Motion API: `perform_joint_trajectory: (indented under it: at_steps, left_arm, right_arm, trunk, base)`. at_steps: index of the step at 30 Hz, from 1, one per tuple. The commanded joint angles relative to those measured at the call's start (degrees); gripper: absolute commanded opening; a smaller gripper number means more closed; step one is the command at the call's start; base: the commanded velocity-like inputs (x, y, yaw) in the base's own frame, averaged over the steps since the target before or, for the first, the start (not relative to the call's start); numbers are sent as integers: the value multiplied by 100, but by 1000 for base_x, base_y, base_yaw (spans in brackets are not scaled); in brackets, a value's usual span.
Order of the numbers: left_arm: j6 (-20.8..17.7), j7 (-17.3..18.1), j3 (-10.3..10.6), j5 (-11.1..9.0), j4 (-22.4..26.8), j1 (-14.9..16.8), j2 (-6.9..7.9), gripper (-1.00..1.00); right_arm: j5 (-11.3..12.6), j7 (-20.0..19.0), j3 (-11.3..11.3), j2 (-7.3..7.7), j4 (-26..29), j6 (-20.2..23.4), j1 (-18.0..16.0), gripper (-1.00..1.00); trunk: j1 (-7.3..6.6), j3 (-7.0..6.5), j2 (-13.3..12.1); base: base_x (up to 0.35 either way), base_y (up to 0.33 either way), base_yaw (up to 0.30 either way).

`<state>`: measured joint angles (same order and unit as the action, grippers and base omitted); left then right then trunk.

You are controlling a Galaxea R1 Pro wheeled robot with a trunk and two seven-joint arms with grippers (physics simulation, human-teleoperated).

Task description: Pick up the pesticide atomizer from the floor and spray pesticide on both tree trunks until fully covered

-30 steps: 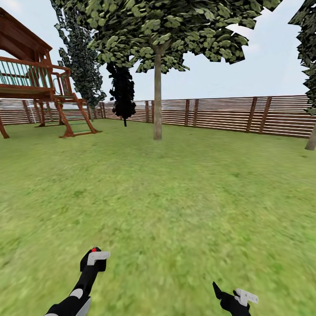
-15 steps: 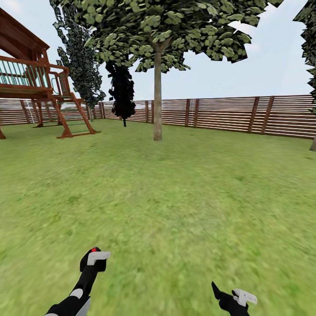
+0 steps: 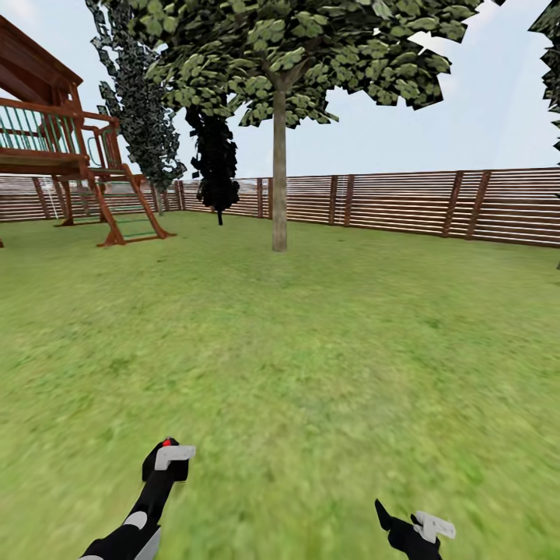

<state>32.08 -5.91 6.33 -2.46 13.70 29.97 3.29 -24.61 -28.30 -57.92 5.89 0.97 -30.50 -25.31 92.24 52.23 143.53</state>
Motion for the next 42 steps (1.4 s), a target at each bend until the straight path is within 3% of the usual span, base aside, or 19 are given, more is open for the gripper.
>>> perform_joint_trajectory:
  at_steps: [1,42]
  left_arm:
    - [0,-2,0,0,1,0,-2,-100]
    - [0,2,0,0,1,-4,-30,-100]
  right_arm:
    - [2,0,0,2,0,0,0,100]
    - [0,7,0,8,0,0,0,100]
  trunk:
    - [0,0,0]
    - [0,0,0]
  base:
    - [329,0,0]
    - [329,0,-14]
